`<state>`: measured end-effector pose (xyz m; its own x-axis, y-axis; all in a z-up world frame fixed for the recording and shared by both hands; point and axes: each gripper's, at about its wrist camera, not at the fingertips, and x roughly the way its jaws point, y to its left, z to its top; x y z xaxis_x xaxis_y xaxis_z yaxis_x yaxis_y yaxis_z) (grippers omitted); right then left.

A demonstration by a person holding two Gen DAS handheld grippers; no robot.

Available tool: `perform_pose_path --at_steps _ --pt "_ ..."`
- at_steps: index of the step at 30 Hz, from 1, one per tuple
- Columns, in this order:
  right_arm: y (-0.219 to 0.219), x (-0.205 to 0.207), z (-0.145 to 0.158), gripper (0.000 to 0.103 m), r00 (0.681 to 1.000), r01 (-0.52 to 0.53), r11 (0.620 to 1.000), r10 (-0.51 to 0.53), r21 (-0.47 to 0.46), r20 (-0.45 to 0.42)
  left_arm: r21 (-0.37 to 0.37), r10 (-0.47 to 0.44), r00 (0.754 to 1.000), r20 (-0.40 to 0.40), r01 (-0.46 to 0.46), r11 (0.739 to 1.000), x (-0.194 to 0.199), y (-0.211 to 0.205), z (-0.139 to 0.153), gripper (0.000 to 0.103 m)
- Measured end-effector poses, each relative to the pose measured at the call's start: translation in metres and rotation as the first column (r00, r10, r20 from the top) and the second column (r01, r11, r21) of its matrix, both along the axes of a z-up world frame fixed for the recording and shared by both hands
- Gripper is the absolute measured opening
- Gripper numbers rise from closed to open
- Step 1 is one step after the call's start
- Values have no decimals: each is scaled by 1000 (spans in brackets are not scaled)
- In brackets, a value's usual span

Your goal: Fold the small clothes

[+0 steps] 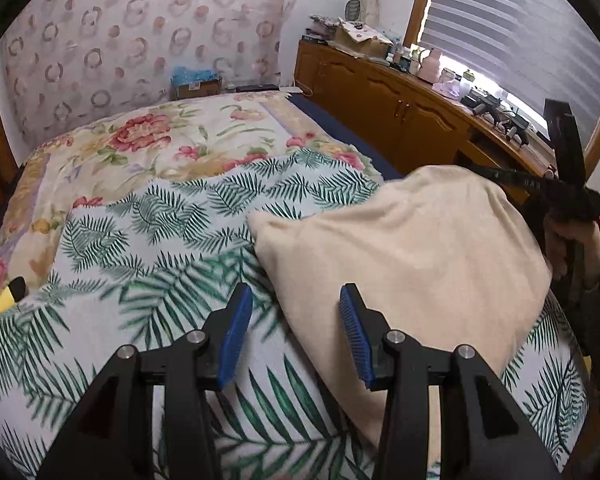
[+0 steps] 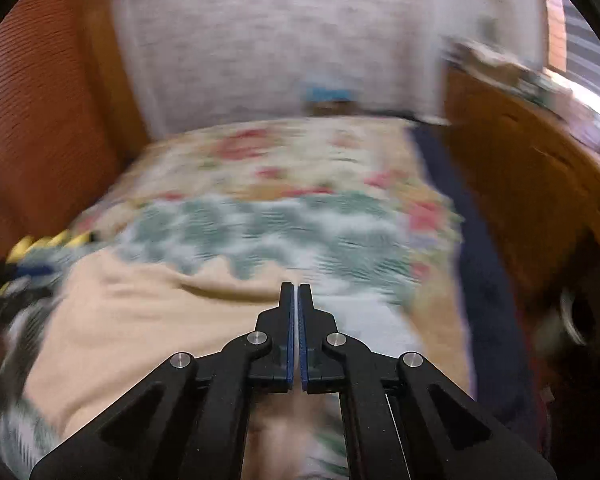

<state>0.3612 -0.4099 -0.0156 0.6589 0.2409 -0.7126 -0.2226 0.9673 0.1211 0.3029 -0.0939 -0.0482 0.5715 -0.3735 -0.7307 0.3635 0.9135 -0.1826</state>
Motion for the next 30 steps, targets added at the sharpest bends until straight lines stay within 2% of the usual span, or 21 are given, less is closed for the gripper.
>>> perform_pose_path --at_steps 1,6,7,9,10,11,13,21,24,30 --pt "-8 2 0 0 999 38 999 -38 15 -14 0 -2 1000 -4 2 1000 -2 0 -2 44" --pt "-21 -11 8 3 999 35 999 -35 17 8 4 -4 999 -37 4 1000 -5 -3 -13 44" --pt "-21 -14 10 10 999 34 999 -34 8 14 9 -5 999 -45 5 1000 -4 -5 -16 44" --pt "-17 -22 13 34 999 18 1000 -17 -15 31 5 -5 998 -61 5 1000 -3 -8 -21 44" --pt "-13 -25 13 54 1000 6 1000 -5 -21 31 -8 -2 998 -70 1 1000 -1 -8 -22 44" --pt "-11 -29 12 64 1000 -7 1000 7 -18 30 -21 5 998 -70 -7 1000 0 -8 -22 44" --pt "-3 -35 7 69 999 -48 999 49 -16 17 -38 7 997 -82 -10 999 4 -9 -22 44" --pt "11 -39 -24 77 993 -78 996 75 -32 -85 -126 18 991 -136 -35 991 12 -2 -22 44" --pt "6 -43 -20 77 996 -55 998 55 -1 -65 -120 14 991 -132 -30 992 11 -3 -22 44" --pt "4 -64 9 79 998 -39 999 39 -10 52 -87 17 993 -118 -27 996 9 -8 -21 44"
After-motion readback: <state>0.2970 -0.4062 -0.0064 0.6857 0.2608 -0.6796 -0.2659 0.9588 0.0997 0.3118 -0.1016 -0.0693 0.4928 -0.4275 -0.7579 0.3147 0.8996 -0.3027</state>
